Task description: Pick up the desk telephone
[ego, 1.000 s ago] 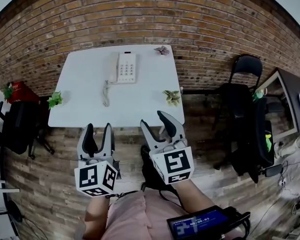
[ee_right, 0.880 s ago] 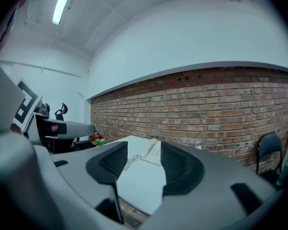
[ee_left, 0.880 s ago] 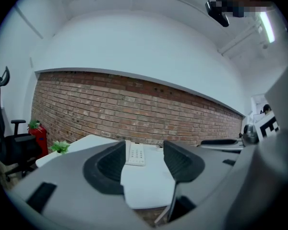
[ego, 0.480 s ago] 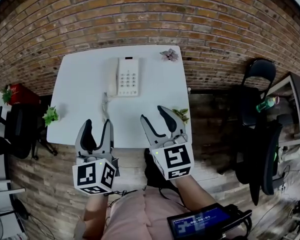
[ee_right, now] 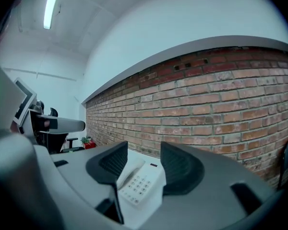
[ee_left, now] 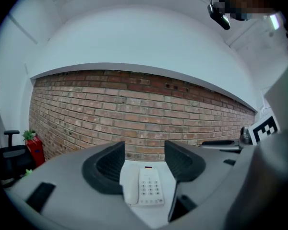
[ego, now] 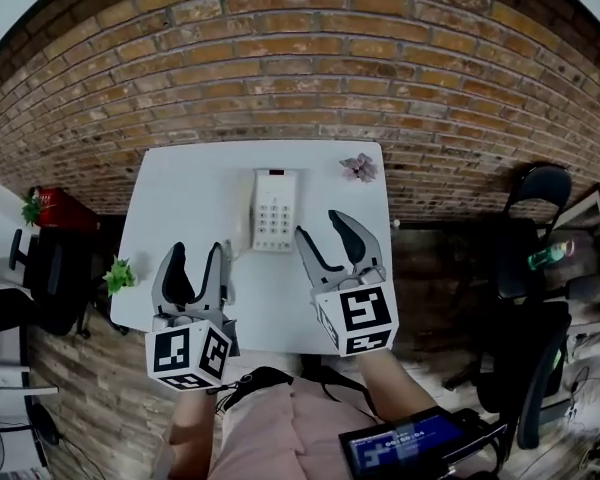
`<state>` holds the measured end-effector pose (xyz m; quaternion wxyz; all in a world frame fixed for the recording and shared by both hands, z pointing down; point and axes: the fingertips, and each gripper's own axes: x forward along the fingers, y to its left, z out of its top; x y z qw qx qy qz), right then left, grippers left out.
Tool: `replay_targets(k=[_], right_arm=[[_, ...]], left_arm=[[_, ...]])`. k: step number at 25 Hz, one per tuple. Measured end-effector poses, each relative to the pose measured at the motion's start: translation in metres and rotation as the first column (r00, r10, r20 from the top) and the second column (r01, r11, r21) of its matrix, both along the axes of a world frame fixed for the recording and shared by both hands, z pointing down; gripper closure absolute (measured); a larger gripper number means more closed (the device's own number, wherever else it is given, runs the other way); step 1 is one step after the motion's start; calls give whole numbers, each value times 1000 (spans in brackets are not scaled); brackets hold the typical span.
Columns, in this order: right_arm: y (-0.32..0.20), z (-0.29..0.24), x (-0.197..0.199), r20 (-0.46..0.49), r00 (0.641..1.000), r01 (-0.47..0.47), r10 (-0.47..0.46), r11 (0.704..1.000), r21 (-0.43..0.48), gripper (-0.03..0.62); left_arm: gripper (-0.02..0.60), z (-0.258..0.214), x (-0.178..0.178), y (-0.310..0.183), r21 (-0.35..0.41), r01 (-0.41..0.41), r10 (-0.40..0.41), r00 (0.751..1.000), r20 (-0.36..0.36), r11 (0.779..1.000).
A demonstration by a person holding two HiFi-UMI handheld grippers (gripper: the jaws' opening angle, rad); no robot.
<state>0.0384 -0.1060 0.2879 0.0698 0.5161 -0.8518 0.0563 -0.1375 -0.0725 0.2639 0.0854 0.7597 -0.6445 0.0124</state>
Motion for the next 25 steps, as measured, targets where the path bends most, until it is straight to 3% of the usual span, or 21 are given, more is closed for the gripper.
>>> replay_targets(k=[12,18,25], right_arm=[[-60,-9,-8,2,1000,-17,17,1000,9,372],[-90,18,-14,-2,999,-53,53,997,-54,370],[-125,66,-23,-36,996,-91,86,983,-161,364]], left_arm=[[313,-5,-12,-64,4,-6,6,1000,-5,1000],[299,33,-8,-107,-77,-85,81,996,-47,993],[275,79,0,-158,-176,-185,169,981,-99,967]])
